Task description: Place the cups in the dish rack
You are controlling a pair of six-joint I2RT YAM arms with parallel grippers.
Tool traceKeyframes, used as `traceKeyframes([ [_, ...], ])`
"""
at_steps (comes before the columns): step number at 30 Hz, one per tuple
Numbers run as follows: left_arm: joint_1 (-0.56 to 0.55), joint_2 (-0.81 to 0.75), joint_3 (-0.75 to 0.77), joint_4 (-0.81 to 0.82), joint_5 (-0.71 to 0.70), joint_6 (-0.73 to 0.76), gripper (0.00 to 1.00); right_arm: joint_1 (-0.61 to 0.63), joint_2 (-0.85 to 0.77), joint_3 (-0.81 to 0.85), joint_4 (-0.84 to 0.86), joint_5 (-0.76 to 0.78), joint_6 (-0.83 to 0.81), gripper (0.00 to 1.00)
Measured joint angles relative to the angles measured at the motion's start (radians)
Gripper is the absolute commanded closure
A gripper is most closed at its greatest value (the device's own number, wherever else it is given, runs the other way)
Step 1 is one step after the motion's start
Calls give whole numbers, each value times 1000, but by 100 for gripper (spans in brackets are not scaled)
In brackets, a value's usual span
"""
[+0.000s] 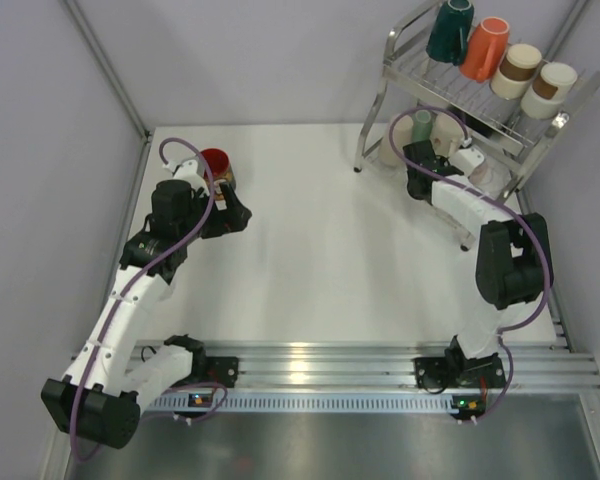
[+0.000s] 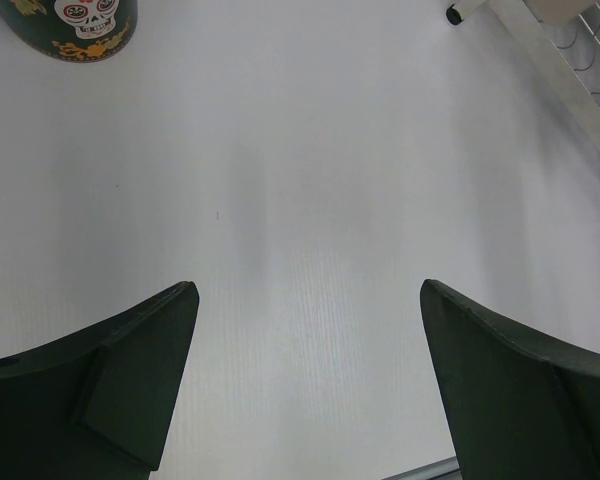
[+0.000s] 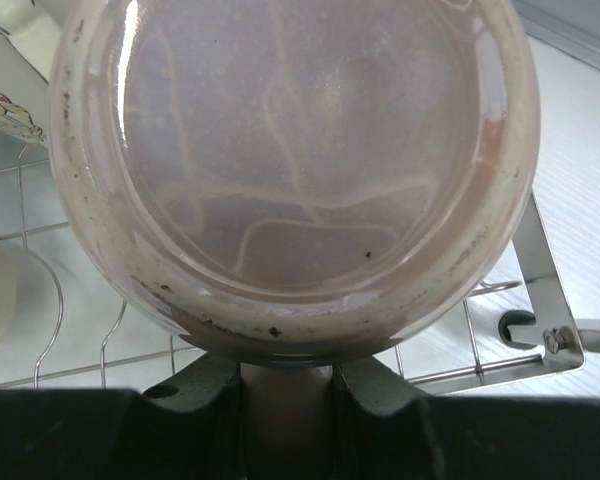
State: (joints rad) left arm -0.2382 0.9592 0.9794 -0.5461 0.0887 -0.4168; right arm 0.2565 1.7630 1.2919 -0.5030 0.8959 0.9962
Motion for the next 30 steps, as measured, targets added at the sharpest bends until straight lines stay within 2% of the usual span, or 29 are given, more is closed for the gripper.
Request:
traceKeyframes([
  [21, 0, 1, -5, -1, 0, 1, 2, -23, 32, -23, 18, -63, -35, 100],
  [24, 0, 1, -5, -1, -1, 1, 2, -29, 32, -23, 21, -63, -44, 85],
  [25, 0, 1, -5, -1, -1, 1, 2, -31, 32, -23, 21, -62, -47, 73],
  [27, 0, 1, -5, -1, 0, 1, 2, -32, 32, -22, 22, -47, -51, 64],
  [30, 0, 1, -5, -1, 0, 1, 2, -34, 32, -14, 20, -27, -50, 59],
])
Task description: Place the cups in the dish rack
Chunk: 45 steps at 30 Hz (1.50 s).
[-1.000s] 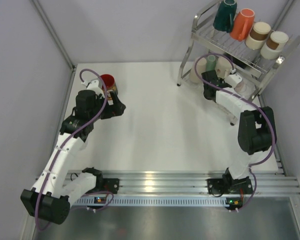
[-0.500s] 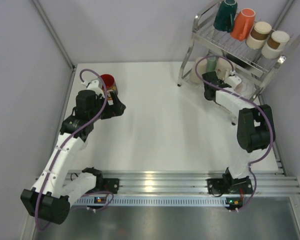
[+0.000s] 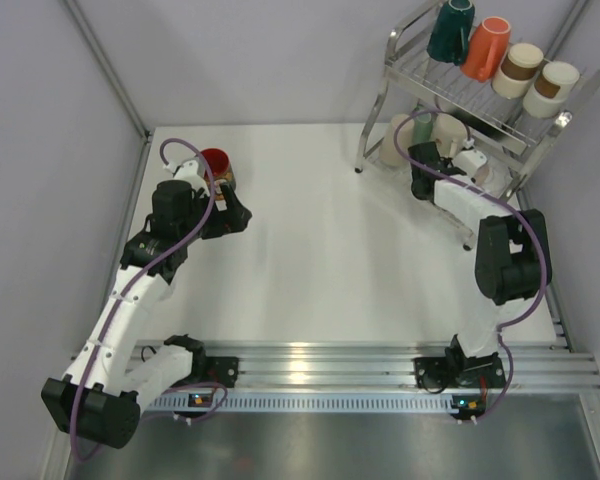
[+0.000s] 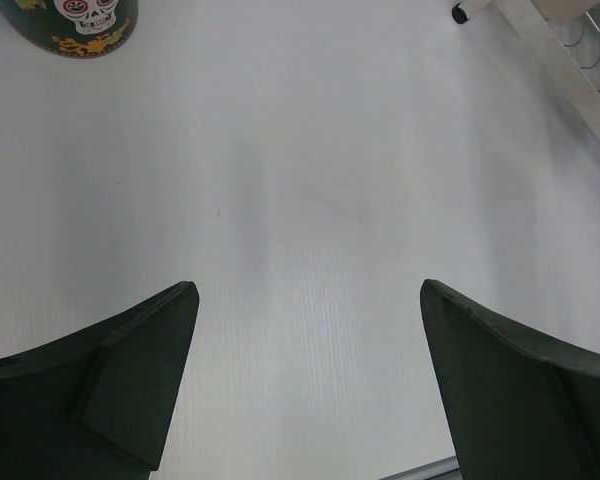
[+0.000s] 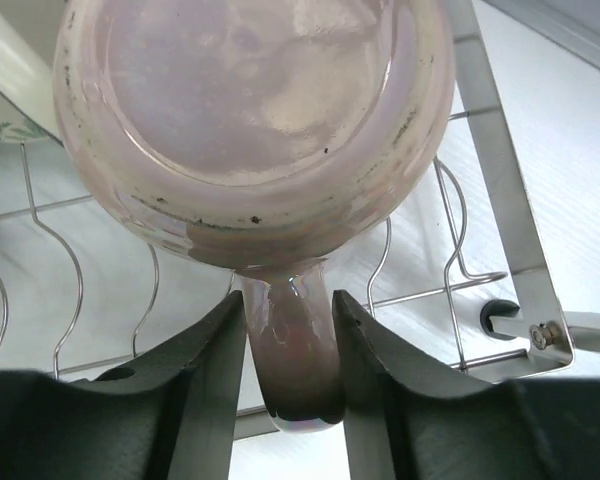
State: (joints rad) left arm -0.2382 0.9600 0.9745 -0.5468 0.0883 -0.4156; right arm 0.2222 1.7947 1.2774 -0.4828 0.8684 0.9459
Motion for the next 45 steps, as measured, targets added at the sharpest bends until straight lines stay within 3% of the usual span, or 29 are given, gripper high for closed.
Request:
traceKeyframes([
  [7, 0, 0, 0, 0, 0, 0, 2, -3, 0, 2, -1, 28, -14, 57],
  [17, 0, 0, 0, 0, 0, 0, 2, 16, -21, -1, 21, 80, -166, 46],
  [38, 0, 0, 0, 0, 16, 13, 2, 154, -93, -23, -20, 185, -374, 47],
  [41, 0, 0, 0, 0, 27, 12, 2, 181, -98, -40, -20, 198, -423, 53],
  [44, 0, 0, -2, 1, 31, 13, 2, 208, -109, -74, -6, 209, -521, 78],
  [45, 0, -1, -4, 0, 32, 13, 2, 217, -113, -86, 14, 209, -572, 98],
])
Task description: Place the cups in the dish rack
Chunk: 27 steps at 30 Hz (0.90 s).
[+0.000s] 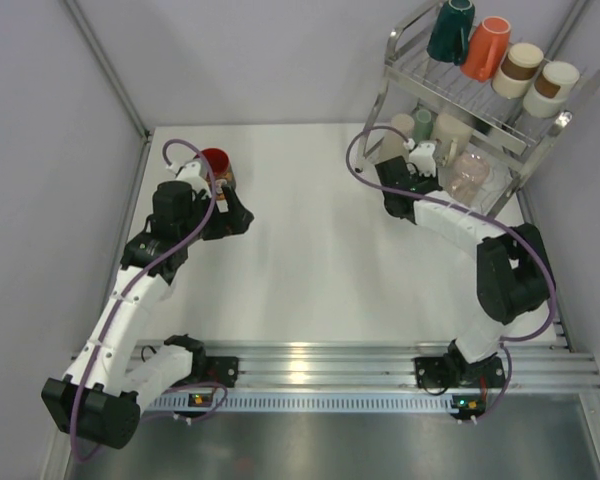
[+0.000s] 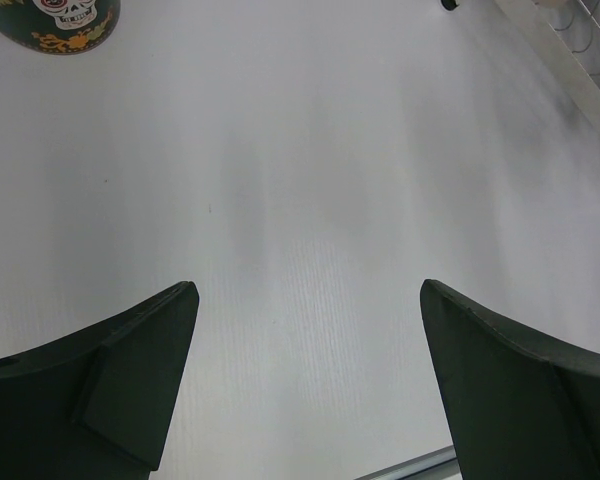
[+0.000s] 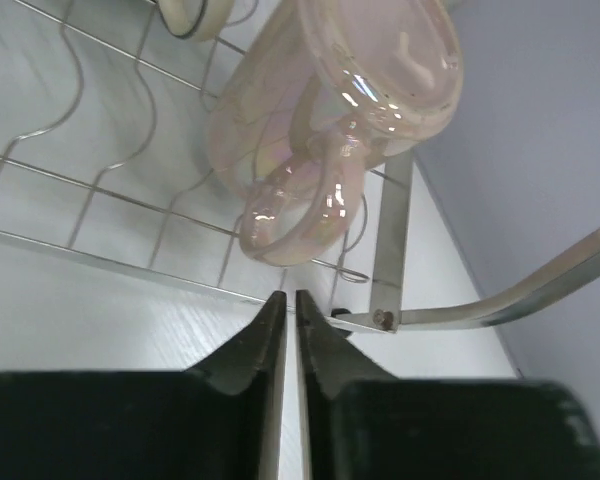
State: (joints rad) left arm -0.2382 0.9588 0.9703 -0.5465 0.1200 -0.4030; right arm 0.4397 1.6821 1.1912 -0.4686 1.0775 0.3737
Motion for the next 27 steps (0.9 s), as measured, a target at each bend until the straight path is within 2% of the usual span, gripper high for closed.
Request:
traceKeyframes([
  [10, 0, -32, -39, 3, 31, -1, 2, 18, 57, -21, 251, -51, -502, 100],
  [15, 0, -48, -49, 19, 65, -17, 2, 15, 60, -92, 328, -76, -678, 100],
  [20, 0, -61, -71, 25, 94, -25, 2, -5, 60, -88, 358, -81, -777, 100],
  [27, 0, -90, -77, 26, 101, -21, 2, -59, 82, -37, 354, -79, -801, 100],
])
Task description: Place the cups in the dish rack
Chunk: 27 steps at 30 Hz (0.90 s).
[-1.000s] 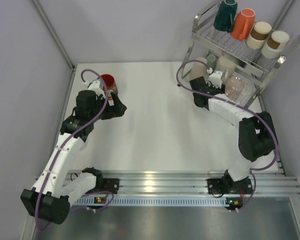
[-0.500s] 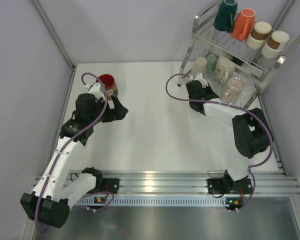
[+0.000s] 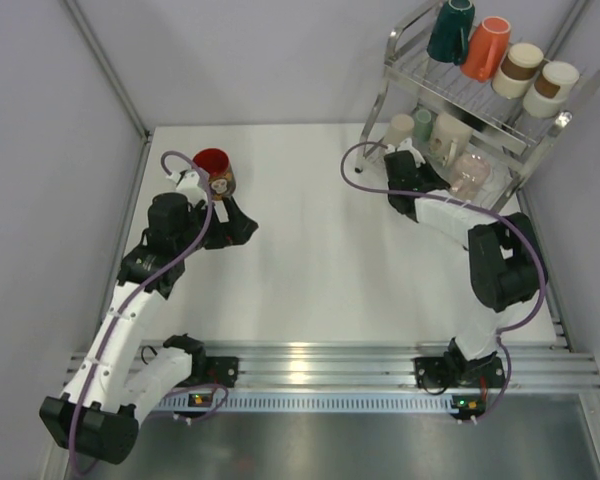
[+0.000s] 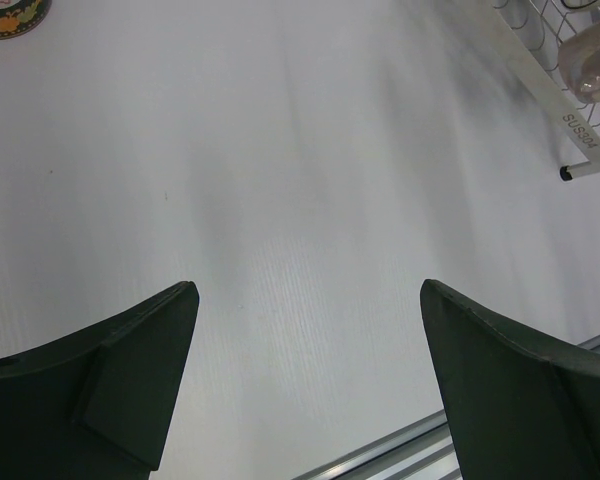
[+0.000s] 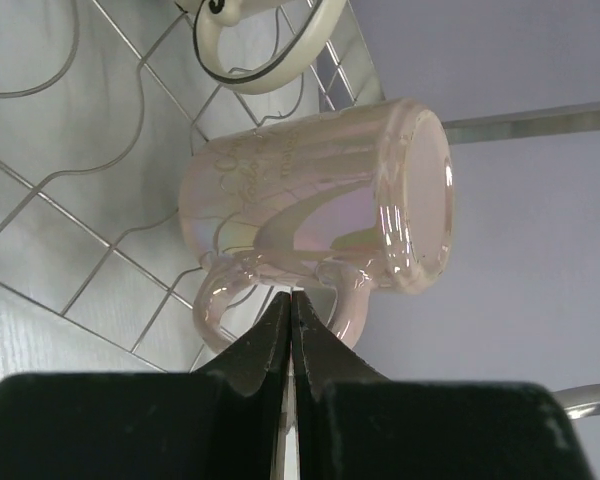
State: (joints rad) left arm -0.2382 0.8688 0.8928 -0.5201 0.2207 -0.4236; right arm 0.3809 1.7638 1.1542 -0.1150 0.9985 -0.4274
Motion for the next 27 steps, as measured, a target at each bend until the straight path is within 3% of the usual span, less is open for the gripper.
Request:
traceKeyframes([
  [12, 0, -14, -5, 4, 0, 5, 2, -92, 40, 7, 20, 2, -27, 100],
  [27, 0, -31, -5, -6, -1, 16, 2, -151, 175, 73, 235, 29, -150, 100],
])
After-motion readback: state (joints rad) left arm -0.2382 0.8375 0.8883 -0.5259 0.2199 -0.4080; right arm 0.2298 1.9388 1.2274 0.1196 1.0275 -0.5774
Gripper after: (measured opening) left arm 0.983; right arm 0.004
